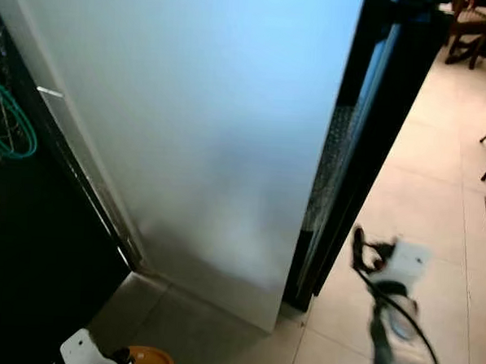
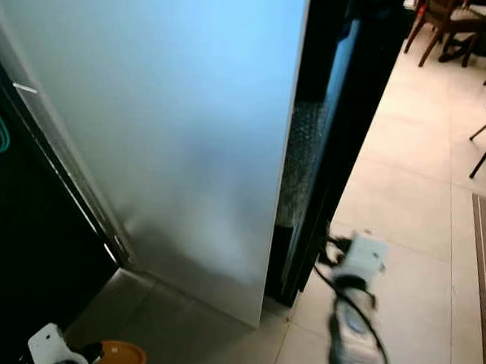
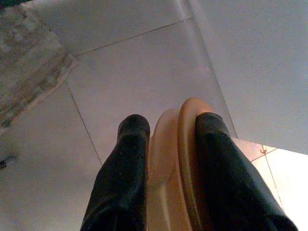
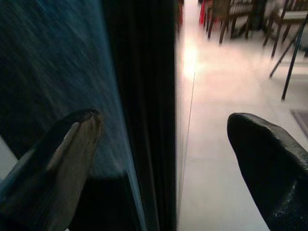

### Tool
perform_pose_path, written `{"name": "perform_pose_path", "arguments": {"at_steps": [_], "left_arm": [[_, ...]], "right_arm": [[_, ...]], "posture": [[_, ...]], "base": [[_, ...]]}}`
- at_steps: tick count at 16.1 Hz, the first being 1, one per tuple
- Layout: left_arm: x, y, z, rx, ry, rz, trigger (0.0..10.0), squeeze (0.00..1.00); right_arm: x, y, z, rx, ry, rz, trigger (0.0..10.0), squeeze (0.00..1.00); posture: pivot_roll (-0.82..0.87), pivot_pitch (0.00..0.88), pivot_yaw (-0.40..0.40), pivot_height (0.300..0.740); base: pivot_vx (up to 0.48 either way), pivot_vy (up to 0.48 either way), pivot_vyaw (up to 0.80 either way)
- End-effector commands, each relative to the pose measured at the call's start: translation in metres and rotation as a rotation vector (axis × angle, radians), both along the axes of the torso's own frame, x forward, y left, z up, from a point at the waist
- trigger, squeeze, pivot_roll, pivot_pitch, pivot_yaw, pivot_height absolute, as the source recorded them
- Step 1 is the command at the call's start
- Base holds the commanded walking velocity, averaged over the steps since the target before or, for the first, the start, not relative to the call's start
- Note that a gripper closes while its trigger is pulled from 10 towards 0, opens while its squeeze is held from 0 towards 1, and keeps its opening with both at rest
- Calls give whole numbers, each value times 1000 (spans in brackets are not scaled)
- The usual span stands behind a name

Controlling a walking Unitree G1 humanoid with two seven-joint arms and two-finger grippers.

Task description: Restocking fridge

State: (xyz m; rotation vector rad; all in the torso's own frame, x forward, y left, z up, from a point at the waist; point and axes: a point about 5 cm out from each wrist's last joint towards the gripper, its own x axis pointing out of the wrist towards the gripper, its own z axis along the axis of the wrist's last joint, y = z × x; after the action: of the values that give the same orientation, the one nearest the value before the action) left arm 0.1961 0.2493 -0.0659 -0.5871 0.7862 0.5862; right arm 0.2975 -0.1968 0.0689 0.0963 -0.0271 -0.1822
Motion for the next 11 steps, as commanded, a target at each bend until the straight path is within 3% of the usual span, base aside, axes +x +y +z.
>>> {"name": "perform_pose_path", "arguments": {"at_steps": [1, 2, 4, 7, 11], "left_arm": [[-2, 2, 0, 13, 3, -2, 10000, 0], [-3, 3, 0, 25, 18, -35, 10000, 0], [-3, 4, -1, 30, 20, -54, 10000, 0], [-5, 5, -1, 42, 32, -74, 10000, 0], [-5, 7, -1, 50, 35, -103, 10000, 0]], "right_arm": [[2, 6, 10, -44, -31, -6, 10000, 0], [4, 17, 21, -58, -83, 1, 10000, 0], [1, 23, 32, -92, -117, -8, 10000, 0], [-10, 8, 37, -130, -100, -120, 10000, 0], [-10, 5, 37, -114, -72, -138, 10000, 0]], "posture": [[-21, 0, 33, 740], [-32, 0, 41, 740], [-36, 0, 41, 740], [-41, 0, 45, 740], [-44, 0, 51, 740]], "base": [[0, 0, 0], [0, 0, 0], [0, 0, 0], [0, 0, 0], [191, 0, 0]]}}
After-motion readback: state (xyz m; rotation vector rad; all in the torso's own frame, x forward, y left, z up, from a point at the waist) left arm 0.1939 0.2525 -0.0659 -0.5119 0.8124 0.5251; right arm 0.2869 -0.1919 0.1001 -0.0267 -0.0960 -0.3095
